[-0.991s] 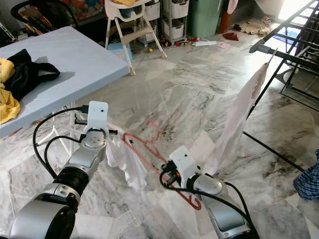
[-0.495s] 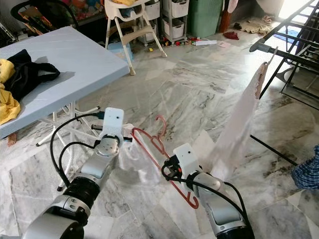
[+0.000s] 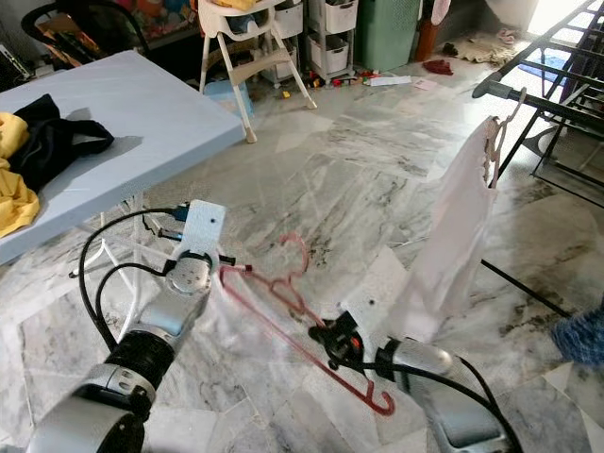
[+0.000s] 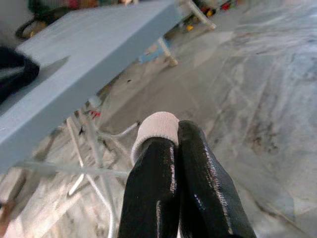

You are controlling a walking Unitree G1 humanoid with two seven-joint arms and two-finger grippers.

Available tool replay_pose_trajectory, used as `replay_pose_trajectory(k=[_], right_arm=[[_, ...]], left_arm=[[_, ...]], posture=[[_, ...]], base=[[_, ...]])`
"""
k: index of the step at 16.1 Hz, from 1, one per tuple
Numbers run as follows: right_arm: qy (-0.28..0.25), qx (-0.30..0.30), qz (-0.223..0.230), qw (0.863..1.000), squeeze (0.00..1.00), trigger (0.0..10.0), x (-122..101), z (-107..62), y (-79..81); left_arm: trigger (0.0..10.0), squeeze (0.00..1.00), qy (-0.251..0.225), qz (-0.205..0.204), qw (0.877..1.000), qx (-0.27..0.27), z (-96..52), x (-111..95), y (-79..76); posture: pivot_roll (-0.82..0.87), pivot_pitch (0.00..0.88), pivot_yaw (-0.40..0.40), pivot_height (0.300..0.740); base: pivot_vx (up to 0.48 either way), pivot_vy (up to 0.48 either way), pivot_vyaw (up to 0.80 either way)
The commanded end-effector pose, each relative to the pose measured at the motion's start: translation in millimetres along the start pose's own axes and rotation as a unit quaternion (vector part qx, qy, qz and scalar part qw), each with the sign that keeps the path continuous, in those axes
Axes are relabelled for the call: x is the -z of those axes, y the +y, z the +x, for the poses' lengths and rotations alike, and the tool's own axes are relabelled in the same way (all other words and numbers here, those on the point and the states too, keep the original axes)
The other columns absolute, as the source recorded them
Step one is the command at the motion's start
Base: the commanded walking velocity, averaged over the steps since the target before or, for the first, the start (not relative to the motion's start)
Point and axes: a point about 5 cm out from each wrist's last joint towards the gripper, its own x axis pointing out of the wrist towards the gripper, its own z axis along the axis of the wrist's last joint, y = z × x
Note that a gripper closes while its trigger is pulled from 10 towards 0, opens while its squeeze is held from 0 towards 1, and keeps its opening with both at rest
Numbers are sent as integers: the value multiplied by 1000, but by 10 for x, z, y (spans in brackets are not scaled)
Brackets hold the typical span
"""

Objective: Hang hanger

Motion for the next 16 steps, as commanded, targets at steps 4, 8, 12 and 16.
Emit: replay_pose_trajectory(k=[4,8,12,16], right_arm=[[-7,-42,-11,999,0,10000,-45,-99,53],[-18,17,-21,999,0,10000,-77,-41,-63],[-25,75,-21,997,0,10000,-106,-9,-182],[-40,-19,-27,999,0,10000,-144,-108,-38]], left_arm=[[10000,0,-36,9,999,35,53,-120,24],[10000,0,-67,20,995,68,-43,-199,-170],[10000,0,-79,34,994,65,-151,-148,-214],[10000,0,-115,-17,983,139,-106,-204,-43]], posture=[[-153,74,104,740],[-151,80,106,740],[-144,83,107,740],[-148,81,109,740]], base=[[0,0,0],[0,0,0],[0,0,0],[0,0,0]])
